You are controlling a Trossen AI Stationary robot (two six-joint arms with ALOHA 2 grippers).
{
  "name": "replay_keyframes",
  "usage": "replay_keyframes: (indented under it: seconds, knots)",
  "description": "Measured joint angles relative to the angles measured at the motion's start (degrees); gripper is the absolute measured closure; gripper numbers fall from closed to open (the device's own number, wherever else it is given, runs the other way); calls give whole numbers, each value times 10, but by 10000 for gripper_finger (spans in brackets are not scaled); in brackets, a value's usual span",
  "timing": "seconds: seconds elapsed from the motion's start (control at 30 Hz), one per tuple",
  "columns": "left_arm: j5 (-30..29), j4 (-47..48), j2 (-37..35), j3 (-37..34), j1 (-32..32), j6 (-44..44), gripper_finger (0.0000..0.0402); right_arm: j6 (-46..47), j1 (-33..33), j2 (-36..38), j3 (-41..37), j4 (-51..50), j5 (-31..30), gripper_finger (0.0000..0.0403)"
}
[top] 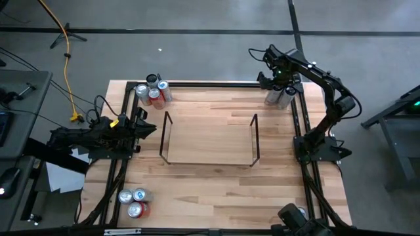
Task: Place canned beverage on shelf
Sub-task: Put the white soda can on the shelf
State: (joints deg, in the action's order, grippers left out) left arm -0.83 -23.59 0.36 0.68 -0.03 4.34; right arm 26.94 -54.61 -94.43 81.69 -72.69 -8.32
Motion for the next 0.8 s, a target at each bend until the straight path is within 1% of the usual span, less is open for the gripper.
replay_keyframes:
  seconds: [0.07,0.23,0.4,0.57,0.67,0.8]
  knots:
    - [0,0,0,0,0,0,398,0,0,0,0,0,0,161]
    - [0,0,0,0,0,0,398,-4,0,0,0,-8,0,161]
    - [0,0,0,0,0,0,398,-30,16,-1,14,-21,5,161]
    - [0,0,0,0,0,0,398,-41,39,6,69,-15,4,161]
    - [0,0,0,0,0,0,398,-51,55,13,120,-21,7,161]
    - [0,0,0,0,0,0,398,-79,87,26,198,-14,46,161]
